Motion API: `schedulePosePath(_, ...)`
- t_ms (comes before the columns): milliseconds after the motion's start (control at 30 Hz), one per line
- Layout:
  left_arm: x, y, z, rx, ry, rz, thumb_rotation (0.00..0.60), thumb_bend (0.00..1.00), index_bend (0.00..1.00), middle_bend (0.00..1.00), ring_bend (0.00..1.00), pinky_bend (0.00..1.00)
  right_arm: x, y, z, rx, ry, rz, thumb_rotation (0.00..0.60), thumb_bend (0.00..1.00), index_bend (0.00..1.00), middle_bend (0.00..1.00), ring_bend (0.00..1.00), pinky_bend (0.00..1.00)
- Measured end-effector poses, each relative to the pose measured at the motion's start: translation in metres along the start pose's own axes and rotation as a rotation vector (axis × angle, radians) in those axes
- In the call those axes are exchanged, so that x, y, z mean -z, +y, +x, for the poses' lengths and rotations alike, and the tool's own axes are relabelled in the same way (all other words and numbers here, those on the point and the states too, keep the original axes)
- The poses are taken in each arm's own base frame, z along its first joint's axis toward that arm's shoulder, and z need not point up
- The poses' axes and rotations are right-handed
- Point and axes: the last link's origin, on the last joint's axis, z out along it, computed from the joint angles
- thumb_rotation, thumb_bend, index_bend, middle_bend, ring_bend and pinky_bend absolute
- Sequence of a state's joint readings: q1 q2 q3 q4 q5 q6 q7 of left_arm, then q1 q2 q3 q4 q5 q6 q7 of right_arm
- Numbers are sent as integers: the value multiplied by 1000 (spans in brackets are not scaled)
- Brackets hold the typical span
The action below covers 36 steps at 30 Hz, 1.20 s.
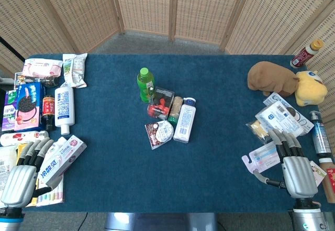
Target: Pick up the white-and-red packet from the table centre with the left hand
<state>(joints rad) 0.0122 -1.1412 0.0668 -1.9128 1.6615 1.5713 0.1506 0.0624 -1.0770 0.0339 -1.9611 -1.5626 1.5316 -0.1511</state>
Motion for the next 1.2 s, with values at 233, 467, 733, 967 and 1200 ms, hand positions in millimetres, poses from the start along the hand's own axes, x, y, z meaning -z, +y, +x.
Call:
schedulePosePath(233,2,2,-1,-7,-14,-9,600,268,0,0,0,0,2,2,-3,-29,-3,0,482,64,0,2,0,0)
schedulePosePath(467,-8,8,-3,-30,-48,-34,600,269,0,0,0,0,4,6,-4,-50,-9,-1,478,64,0,1,0,0)
schedulePosePath(733,-40,28,-17,-63,-134,-117,600,270,0,0,0,0,7,8,-1,-63,-6,-15,480,65,0,1,0,0)
schedulePosePath(967,-88,60,-36,-51,-190,-217,600,270,0,0,0,0,14,11,-1,-75,-13,-35,479,66,0,1,0,0)
schedulePosePath(1200,-136,101,-66,-17,-293,-310,600,269,0,0,0,0,21,18,2,-86,-16,-68,483,65,0,1,0,0)
